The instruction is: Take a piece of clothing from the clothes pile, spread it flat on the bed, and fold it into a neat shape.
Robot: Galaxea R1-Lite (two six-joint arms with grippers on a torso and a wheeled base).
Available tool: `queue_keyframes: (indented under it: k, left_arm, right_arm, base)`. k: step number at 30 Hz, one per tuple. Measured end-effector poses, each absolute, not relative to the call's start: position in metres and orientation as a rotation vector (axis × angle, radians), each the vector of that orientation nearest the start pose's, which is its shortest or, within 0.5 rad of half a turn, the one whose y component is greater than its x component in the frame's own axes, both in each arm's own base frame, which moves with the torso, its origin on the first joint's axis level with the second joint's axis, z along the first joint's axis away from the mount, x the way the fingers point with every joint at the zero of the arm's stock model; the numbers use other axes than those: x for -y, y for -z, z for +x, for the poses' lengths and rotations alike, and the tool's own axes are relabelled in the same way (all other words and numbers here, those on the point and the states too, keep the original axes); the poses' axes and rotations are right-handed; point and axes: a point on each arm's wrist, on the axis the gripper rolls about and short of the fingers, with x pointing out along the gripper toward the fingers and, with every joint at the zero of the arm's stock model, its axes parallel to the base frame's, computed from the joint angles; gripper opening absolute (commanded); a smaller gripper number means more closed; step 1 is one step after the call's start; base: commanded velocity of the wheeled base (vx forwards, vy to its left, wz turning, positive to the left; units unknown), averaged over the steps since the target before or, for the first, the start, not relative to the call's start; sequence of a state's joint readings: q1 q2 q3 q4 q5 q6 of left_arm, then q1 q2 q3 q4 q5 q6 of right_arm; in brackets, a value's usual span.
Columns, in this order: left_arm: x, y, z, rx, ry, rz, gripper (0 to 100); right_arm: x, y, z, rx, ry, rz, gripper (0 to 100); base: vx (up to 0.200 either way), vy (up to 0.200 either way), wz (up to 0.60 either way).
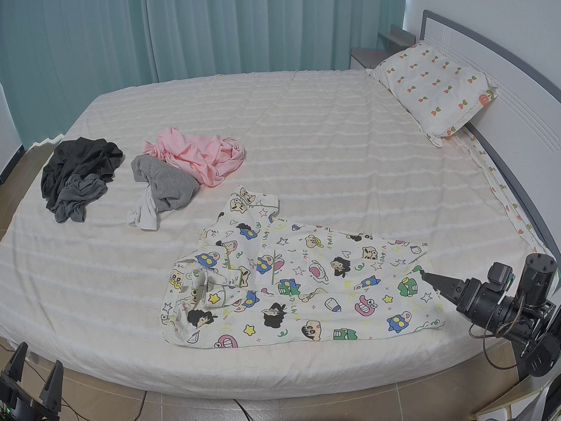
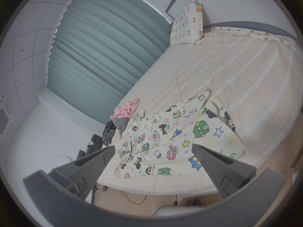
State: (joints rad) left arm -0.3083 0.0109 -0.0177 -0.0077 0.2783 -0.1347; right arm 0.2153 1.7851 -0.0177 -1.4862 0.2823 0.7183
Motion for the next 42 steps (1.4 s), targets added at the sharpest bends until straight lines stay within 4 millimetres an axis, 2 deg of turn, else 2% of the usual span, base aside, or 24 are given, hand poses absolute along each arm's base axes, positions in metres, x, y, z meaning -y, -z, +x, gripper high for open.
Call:
queue_keyframes:
  k: [8, 42]
  left_arm:
    - [-0.011, -0.083, -0.022, 0.020, 0.161, -0.191, 100]
    - [-0.011, -0.084, -0.021, 0.026, 0.162, -0.214, 100]
  right_arm:
    - [-0.051, -0.081, 0.194, -0.443, -0.381, 0.705, 100]
    - [-0.057, -0.089, 0.186, -0.434, -0.426, 0.699, 100]
  base:
    - [0.000, 0.000, 0.00]
    - [0.000, 0.000, 0.00]
